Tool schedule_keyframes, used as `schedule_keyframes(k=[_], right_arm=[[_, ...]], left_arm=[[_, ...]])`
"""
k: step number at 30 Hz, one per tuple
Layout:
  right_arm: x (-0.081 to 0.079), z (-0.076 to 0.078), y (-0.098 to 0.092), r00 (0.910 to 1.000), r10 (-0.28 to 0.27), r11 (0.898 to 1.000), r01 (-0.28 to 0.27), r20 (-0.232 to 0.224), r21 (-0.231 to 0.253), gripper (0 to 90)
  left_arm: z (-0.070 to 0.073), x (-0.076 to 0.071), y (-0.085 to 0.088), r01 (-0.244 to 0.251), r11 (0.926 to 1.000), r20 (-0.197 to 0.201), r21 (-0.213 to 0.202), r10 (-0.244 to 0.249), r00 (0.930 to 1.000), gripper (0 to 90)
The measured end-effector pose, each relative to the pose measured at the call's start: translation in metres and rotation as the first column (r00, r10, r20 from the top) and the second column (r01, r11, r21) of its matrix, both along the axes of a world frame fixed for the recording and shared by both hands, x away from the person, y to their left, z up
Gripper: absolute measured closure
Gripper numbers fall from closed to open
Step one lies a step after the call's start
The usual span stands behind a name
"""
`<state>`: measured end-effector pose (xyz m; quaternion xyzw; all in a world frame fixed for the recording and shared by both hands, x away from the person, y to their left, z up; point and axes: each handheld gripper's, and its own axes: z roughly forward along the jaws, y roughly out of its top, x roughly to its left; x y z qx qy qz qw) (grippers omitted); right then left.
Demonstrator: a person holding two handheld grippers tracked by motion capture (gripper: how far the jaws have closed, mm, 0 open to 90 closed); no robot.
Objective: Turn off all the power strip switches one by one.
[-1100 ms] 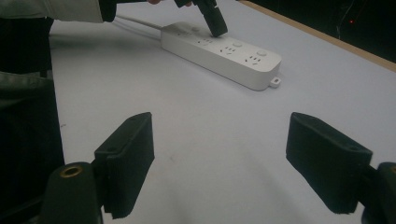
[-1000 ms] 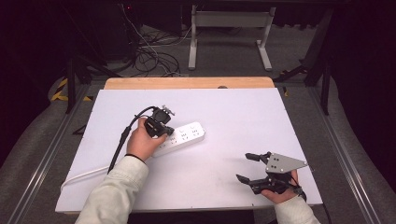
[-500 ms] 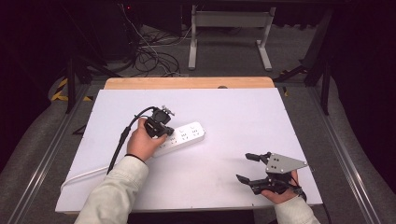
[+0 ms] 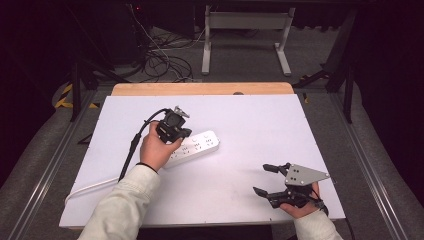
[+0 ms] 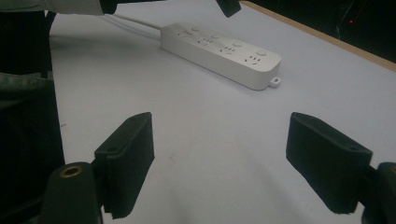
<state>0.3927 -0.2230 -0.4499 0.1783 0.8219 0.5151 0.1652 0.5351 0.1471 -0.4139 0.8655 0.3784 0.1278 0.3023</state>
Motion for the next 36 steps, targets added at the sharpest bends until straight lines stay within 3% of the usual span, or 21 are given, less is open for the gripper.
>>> schedule_keyframes(k=[4,13,21,36], right_arm=[[0.000,0.000,0.000,1.0000,0.002,1.000,-0.002,-0.001,-0.001,24.1],[0.001,-0.001,-0.001,1.0000,0.002,1.000,-0.002,-0.003,0.002,24.1],[0.001,-0.001,-0.001,1.0000,0.004,1.000,-0.004,-0.004,0.002,24.1],[0.000,0.000,-0.001,1.0000,0.003,1.000,-0.003,-0.002,0.000,24.1]], left_arm=[[-0.009,0.006,-0.006,0.011,0.9993,-0.031,-0.035,-0.013,0.9994,90.0],[-0.022,0.011,-0.014,0.004,0.9997,-0.032,-0.026,-0.005,0.9995,90.0],[-0.027,0.013,-0.017,-0.006,0.9999,-0.040,-0.013,0.005,0.9992,90.0],[-0.031,0.011,-0.021,-0.010,0.9998,-0.015,0.016,0.010,0.9998,90.0]])
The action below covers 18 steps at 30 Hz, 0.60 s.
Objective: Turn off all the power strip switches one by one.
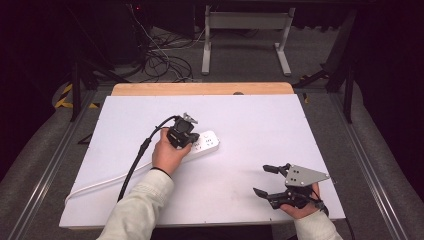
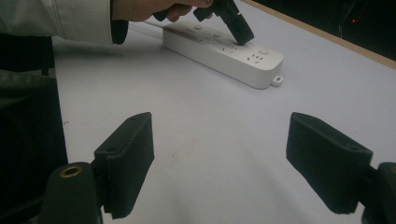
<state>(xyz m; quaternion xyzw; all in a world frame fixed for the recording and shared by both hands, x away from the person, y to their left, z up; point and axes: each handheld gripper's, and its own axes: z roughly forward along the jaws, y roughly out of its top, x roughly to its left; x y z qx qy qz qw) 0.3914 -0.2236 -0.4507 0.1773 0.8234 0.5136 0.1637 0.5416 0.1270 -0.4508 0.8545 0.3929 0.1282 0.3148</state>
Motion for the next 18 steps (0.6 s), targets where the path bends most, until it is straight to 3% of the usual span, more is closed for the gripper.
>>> schedule_keyframes(k=[6,18], right_arm=[[-0.0004,-0.0001,0.0002,1.0000,0.001,1.000,-0.001,-0.003,0.000,23.9],[-0.0008,-0.0006,0.0001,1.0000,0.003,1.000,-0.003,-0.002,0.000,23.9]], left_arm=[[0.0000,-0.0011,-0.0017,-0.006,0.9999,0.011,0.013,0.006,0.9999,90.0],[-0.0022,-0.0001,0.0028,-0.007,0.9997,0.003,-0.023,0.007,1.0000,90.0]])
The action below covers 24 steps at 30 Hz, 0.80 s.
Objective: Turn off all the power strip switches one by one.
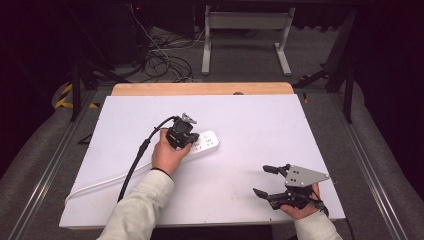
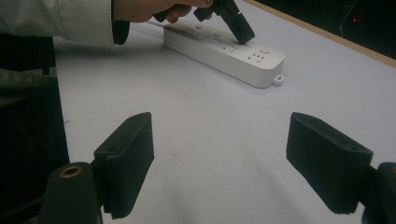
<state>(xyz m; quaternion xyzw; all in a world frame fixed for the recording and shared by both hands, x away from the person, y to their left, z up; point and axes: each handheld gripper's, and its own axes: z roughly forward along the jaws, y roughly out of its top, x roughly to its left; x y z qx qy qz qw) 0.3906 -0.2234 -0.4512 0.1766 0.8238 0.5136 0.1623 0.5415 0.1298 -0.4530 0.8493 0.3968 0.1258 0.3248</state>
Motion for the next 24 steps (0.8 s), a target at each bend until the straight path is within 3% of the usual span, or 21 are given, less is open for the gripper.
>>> schedule_keyframes(k=[5,11,12,13,14,15,17,24], right_arm=[[-0.001,0.000,0.000,1.0000,0.000,1.000,0.000,0.001,-0.001,23.9],[0.000,0.000,0.001,1.0000,0.001,1.000,-0.001,0.000,-0.003,23.8],[0.000,0.000,0.000,1.0000,-0.001,1.000,0.001,0.001,-0.002,23.8],[0.000,0.000,0.000,1.0000,-0.001,1.000,0.001,0.002,0.000,23.8],[0.000,0.000,-0.001,1.0000,-0.002,1.000,0.002,0.002,0.001,23.8],[0.001,0.000,-0.001,1.0000,-0.005,1.000,0.005,-0.001,0.002,23.8],[0.001,0.000,-0.001,1.0000,-0.004,1.000,0.004,-0.001,0.002,23.8],[0.001,0.000,-0.001,1.0000,-0.003,1.000,0.003,0.002,0.001,23.8]], left_arm=[[-0.002,0.000,0.002,-0.008,0.9998,-0.001,-0.021,0.008,1.0000,90.0],[0.000,0.000,0.001,-0.008,0.9999,-0.005,-0.014,0.008,1.0000,90.0],[0.003,0.000,0.002,-0.010,0.9997,0.002,-0.020,0.010,0.9999,90.0],[0.006,0.000,0.001,-0.027,0.9993,0.004,0.026,0.027,0.9996,90.0],[0.009,0.000,0.000,-0.015,0.9995,0.014,0.029,0.014,0.9998,90.0],[0.016,-0.001,0.000,-0.006,1.0000,0.033,0.000,0.006,0.9994,90.0],[0.020,-0.001,-0.001,-0.001,0.9998,0.033,-0.017,0.002,0.9995,90.0],[0.035,0.000,-0.014,0.025,0.9996,0.059,0.010,-0.025,0.9979,90.0]])
